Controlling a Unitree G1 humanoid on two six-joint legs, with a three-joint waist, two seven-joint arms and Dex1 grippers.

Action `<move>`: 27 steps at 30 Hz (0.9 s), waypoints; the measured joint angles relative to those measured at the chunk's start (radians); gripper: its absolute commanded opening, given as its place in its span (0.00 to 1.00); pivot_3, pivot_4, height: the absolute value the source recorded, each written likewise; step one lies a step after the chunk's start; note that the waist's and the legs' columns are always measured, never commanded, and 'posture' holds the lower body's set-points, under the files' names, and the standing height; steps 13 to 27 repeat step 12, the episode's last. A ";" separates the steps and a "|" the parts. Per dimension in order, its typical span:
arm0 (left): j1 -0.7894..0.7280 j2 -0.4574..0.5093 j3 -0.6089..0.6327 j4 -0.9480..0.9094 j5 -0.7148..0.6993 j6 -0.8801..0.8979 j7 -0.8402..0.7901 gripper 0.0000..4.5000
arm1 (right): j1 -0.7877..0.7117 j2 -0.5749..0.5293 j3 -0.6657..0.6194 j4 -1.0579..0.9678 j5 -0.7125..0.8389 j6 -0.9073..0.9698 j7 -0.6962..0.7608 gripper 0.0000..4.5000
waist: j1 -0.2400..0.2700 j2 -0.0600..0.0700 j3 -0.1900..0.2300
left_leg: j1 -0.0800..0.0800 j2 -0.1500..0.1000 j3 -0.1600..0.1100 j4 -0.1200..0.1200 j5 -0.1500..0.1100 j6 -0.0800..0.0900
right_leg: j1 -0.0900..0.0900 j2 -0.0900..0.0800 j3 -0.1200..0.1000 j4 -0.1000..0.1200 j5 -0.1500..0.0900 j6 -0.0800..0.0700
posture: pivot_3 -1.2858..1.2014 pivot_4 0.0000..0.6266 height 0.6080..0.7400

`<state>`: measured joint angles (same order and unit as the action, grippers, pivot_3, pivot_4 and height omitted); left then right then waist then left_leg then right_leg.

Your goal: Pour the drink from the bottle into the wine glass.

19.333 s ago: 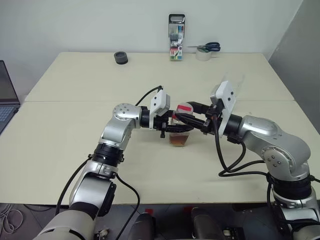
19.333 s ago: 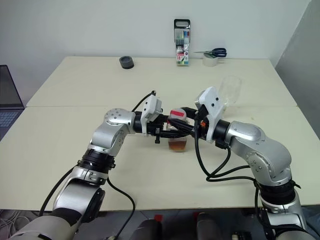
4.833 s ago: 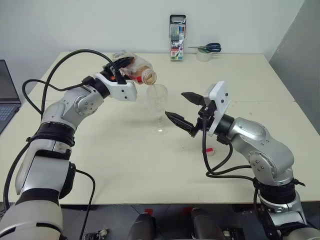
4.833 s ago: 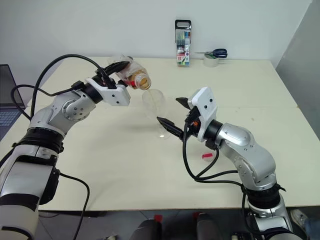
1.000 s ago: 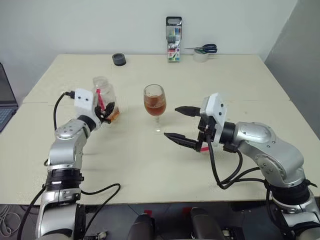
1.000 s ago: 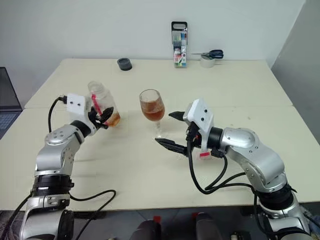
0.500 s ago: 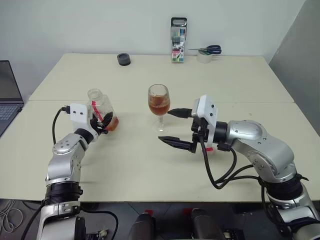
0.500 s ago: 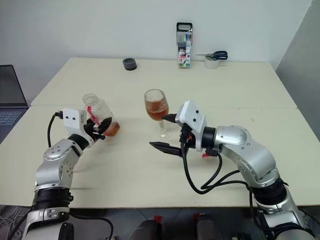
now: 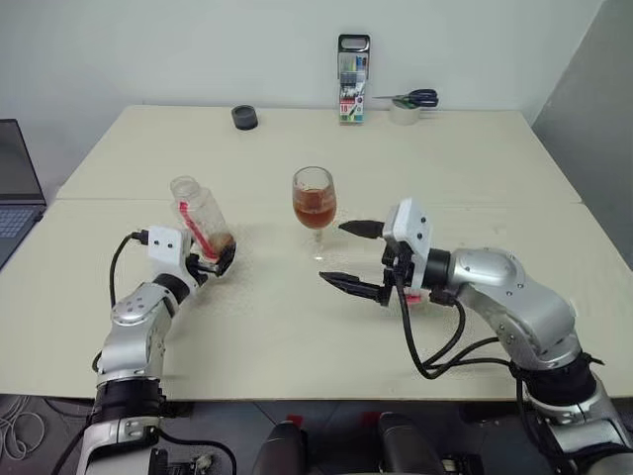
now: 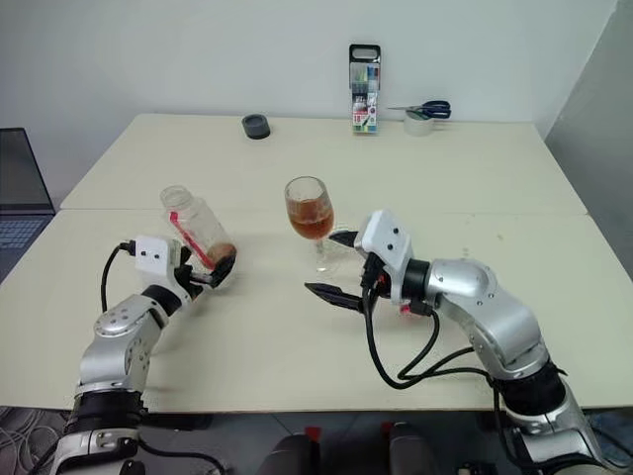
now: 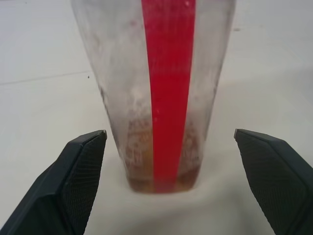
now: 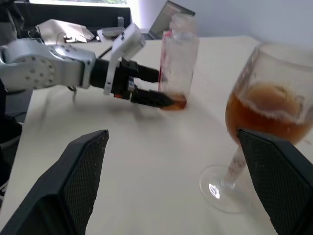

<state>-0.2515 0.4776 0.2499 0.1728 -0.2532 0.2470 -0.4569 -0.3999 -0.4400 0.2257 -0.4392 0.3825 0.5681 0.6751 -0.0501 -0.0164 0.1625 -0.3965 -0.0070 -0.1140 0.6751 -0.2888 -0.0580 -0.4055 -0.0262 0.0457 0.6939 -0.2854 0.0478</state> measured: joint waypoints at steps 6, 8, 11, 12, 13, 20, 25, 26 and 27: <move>0.105 -0.026 0.002 -0.134 0.044 0.041 0.127 0.99 | 0.228 0.099 -0.062 0.092 -0.099 -0.222 -0.131 1.00 | 0.008 0.000 0.000 | 0.002 0.001 0.003 0.000 0.000 0.000 | 0.001 0.000 0.001 0.000 0.000 0.000 | 0.52 0.24 1.00; 0.152 -0.050 0.004 -0.187 0.037 0.030 0.135 0.99 | 0.280 0.177 -0.094 0.111 -0.122 -0.286 -0.207 1.00 | 0.008 0.000 0.000 | 0.003 0.001 0.004 -0.002 0.000 0.000 | 0.001 0.000 0.002 0.000 0.000 0.000 | 0.52 0.24 1.00; 0.183 -0.077 0.003 -0.219 0.030 0.019 0.138 0.99 | 0.315 0.254 -0.105 0.157 -0.160 -0.350 -0.288 1.00 | 0.010 0.000 0.000 | 0.004 0.001 0.004 -0.002 0.000 0.000 | 0.001 0.000 0.002 0.000 0.000 0.000 | 0.52 0.24 1.00; 0.183 -0.077 0.003 -0.221 0.030 0.010 0.139 0.99 | 0.315 0.261 -0.105 0.168 -0.175 -0.368 -0.302 1.00 | 0.011 0.000 0.000 | 0.004 0.001 0.004 -0.002 0.000 0.000 | 0.001 0.000 0.002 0.000 0.000 0.000 | 0.52 0.24 1.00; 0.183 -0.077 0.003 -0.221 0.030 0.010 0.139 0.99 | 0.315 0.261 -0.105 0.168 -0.175 -0.368 -0.302 1.00 | 0.011 0.000 0.000 | 0.004 0.001 0.004 -0.002 0.000 0.000 | 0.001 0.000 0.002 0.000 0.000 0.000 | 0.52 0.24 1.00; 0.183 -0.077 0.003 -0.221 0.030 0.010 0.139 0.99 | 0.315 0.261 -0.105 0.168 -0.175 -0.368 -0.302 1.00 | 0.011 0.000 0.000 | 0.004 0.001 0.004 -0.002 0.000 0.000 | 0.001 0.000 0.002 0.000 0.000 0.000 | 0.52 0.24 1.00; 0.183 -0.077 0.003 -0.221 0.030 0.010 0.139 0.99 | 0.315 0.261 -0.105 0.168 -0.175 -0.368 -0.302 1.00 | 0.011 0.000 0.000 | 0.004 0.001 0.004 -0.002 0.000 0.000 | 0.001 0.000 0.002 0.000 0.000 0.000 | 0.52 0.24 1.00; 0.183 -0.077 0.003 -0.221 0.030 0.010 0.139 0.99 | 0.315 0.261 -0.105 0.168 -0.175 -0.368 -0.302 1.00 | 0.011 0.000 0.000 | 0.004 0.001 0.004 -0.002 0.000 0.000 | 0.001 0.000 0.002 0.000 0.000 0.000 | 0.52 0.24 1.00; 0.183 -0.077 0.003 -0.221 0.030 0.010 0.139 0.99 | 0.315 0.261 -0.105 0.168 -0.175 -0.368 -0.302 1.00 | 0.011 0.000 0.000 | 0.004 0.001 0.004 -0.002 0.000 0.000 | 0.001 0.000 0.002 0.000 0.000 0.000 | 0.52 0.24 1.00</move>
